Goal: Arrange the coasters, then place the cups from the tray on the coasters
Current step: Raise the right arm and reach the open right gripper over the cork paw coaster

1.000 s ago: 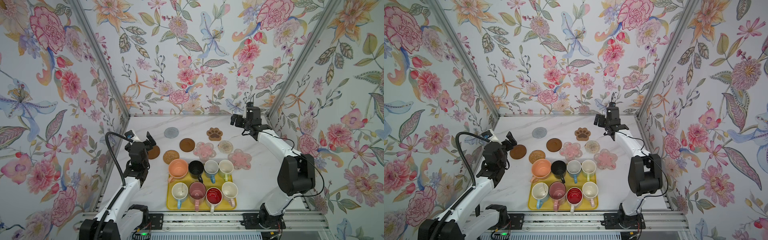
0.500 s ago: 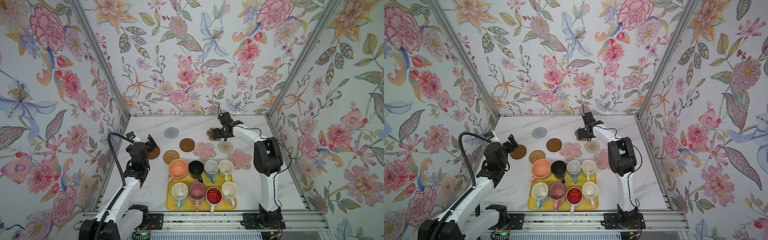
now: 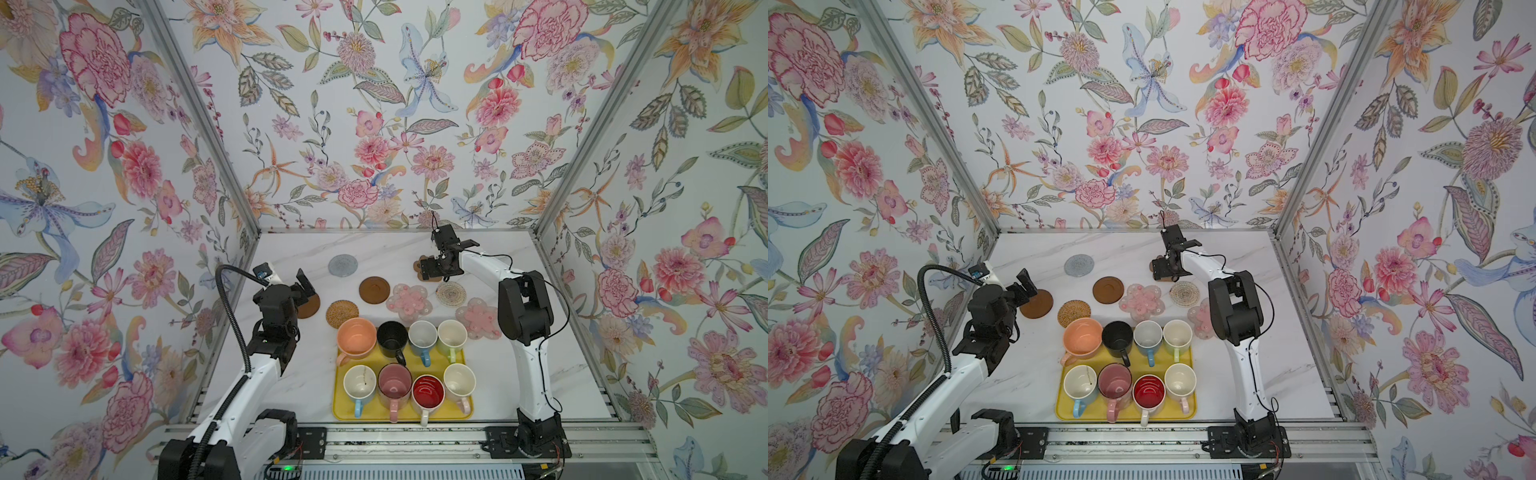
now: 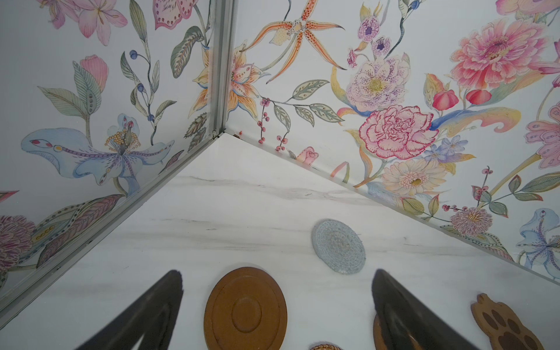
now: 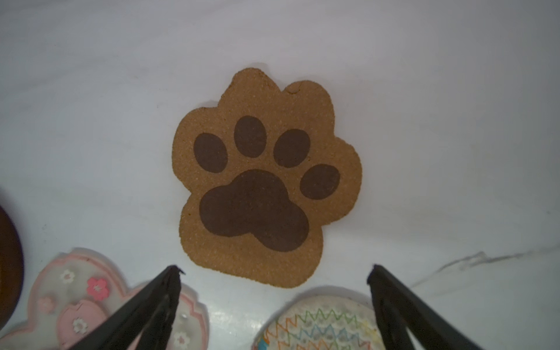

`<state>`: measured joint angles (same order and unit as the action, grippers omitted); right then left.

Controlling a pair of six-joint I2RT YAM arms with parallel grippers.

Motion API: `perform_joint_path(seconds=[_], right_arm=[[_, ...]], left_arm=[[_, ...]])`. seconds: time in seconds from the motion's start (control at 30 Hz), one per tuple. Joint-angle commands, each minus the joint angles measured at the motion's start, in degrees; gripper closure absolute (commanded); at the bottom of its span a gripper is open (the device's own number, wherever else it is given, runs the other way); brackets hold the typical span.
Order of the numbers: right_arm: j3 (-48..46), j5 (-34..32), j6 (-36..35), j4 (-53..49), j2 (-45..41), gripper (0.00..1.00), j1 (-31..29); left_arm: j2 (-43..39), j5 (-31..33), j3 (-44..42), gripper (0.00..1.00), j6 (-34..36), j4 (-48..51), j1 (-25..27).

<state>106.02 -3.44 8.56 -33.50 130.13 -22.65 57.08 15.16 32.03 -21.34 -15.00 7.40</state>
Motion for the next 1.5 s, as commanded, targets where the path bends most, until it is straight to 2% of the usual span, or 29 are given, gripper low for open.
perform_joint_path(seconds=[0.0, 1.2, 1.47], right_arm=[[2.4, 0.0, 1.2, -1.4, 1.6, 0.02, -0.6], [6.8, 1.2, 3.7, -1.4, 7.9, 0.02, -0.8], [10.3, 1.6, 3.8, -1.6, 10.5, 0.02, -1.2]], left_arm=[[0.5, -1.2, 1.5, 0.01, -1.0, 0.8, -0.5], [0.3, -1.0, 0.6, 0.01, -1.7, -0.7, -0.5], [0.0, -0.9, 0.3, 0.01, -1.9, -0.3, -0.5]])
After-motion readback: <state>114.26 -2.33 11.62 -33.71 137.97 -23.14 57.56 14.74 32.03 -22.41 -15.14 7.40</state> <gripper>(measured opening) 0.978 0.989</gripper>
